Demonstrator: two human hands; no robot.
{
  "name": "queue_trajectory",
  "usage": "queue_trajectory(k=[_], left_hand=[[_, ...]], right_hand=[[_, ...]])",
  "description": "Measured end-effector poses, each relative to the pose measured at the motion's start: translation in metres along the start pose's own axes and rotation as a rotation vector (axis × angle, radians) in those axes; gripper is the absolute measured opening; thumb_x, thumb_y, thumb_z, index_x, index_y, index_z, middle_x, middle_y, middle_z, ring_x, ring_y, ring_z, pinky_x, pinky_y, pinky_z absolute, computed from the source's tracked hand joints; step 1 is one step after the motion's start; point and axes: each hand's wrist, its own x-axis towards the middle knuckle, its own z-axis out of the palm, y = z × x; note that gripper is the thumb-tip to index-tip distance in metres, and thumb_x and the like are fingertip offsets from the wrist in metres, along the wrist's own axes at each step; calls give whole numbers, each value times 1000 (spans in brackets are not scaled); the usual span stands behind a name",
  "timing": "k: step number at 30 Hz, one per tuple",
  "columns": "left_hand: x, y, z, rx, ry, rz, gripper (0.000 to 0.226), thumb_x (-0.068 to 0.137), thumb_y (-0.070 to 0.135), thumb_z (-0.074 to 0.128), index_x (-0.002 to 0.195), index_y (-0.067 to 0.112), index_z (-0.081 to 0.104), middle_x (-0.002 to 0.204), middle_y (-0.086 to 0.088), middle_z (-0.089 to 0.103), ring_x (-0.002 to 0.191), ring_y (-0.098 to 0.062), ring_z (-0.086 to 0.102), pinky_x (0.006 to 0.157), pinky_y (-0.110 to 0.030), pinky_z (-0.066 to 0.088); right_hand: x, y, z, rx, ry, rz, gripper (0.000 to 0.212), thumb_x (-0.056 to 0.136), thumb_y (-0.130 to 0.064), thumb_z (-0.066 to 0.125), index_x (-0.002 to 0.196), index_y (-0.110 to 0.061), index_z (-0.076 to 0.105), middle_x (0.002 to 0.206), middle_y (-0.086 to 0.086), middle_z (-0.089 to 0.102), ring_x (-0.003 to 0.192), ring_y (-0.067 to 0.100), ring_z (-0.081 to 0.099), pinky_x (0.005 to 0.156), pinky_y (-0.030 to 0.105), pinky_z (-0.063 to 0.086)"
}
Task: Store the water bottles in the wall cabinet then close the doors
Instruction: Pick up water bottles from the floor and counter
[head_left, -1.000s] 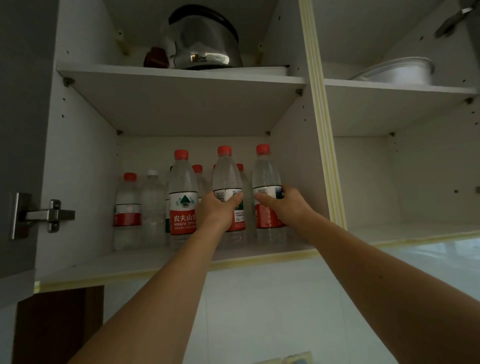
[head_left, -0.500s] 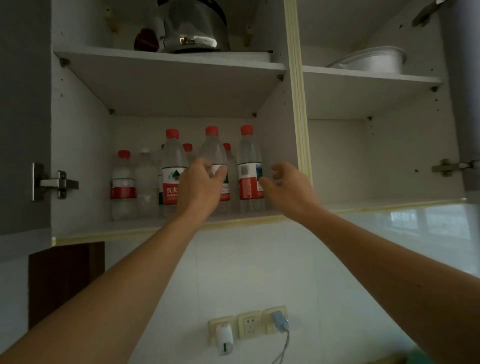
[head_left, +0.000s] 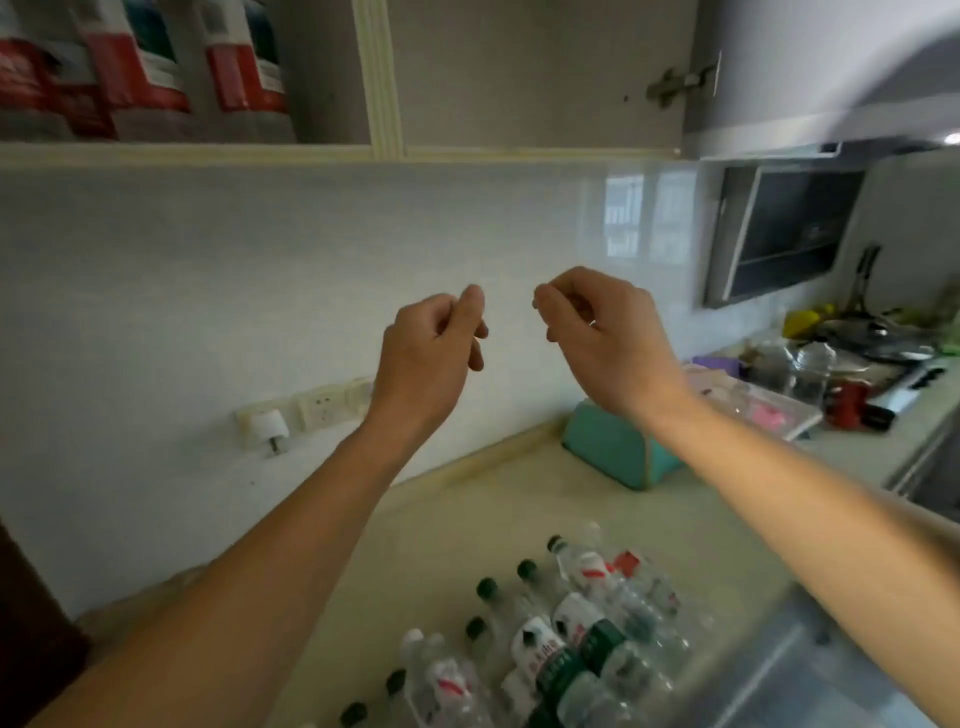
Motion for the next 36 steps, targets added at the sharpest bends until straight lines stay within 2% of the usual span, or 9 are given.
queue_trajectory(k=[6,9,12,19,21,23,27,32,36], left_hand=[[-111,-64,120,-91,-288,-209,50,107,36,44,68,10,62,53,0,59,44,-10,49,54,-29,39],[-172,-87,168,-39,-442,-260,51,109,32,39,64,16,57,51,4,56,45,-7,49,55,-28,39],[-231,-116,207,-8,-616,-319,48,110,32,36,66,21,53,56,5,54,47,-2,48,55,-21,38],[-356,-210,275,34,-787,-615,31,107,21,43,79,23,56,62,9,53,53,-4,47,54,-26,35],[-388,-241,292,71,-801,-671,22,106,20,46,87,22,57,66,9,54,58,-7,49,56,-25,36],[-417,-276,310,138,-810,-696,16,105,21,49,91,23,56,71,10,55,63,-7,52,52,-14,35],[-474,-351,348,282,-874,-695,13,101,27,57,89,26,53,76,15,56,70,-7,53,56,-9,37],[-551,-454,399,380,-884,-814,20,96,36,64,84,29,50,79,11,55,84,-20,57,66,-30,36],[-609,-525,436,380,-833,-942,19,94,34,68,88,25,52,84,5,56,81,-22,57,68,-31,39]], right_hand=[[-116,109,-37,-162,-52,218,44,102,-27,52,70,0,63,64,12,61,62,25,57,66,42,41],[-183,159,-47,-138,-58,448,50,103,-27,49,62,2,55,49,-4,48,46,8,43,53,29,38],[-254,204,-47,-206,-87,660,51,99,-26,48,55,0,43,44,-4,37,41,9,33,45,27,29],[-413,294,-22,-251,-209,959,55,101,-29,54,49,-14,43,41,-6,39,38,9,37,45,27,33],[-458,319,-13,-234,-255,1035,50,102,-35,54,58,-11,55,48,-2,52,42,8,47,50,34,41],[-502,346,-1,-222,-289,1098,41,102,-39,54,71,-13,62,60,-1,60,54,8,56,54,35,46],[-581,407,24,-201,-342,1191,15,99,-39,59,101,-25,62,80,-11,58,71,9,55,65,33,49],[-675,489,55,-182,-395,1247,33,97,-36,63,127,-23,58,110,-7,53,94,11,55,80,27,47],[-750,541,75,-186,-399,1312,38,96,-34,65,131,-20,58,120,-3,55,102,12,55,85,25,47]])
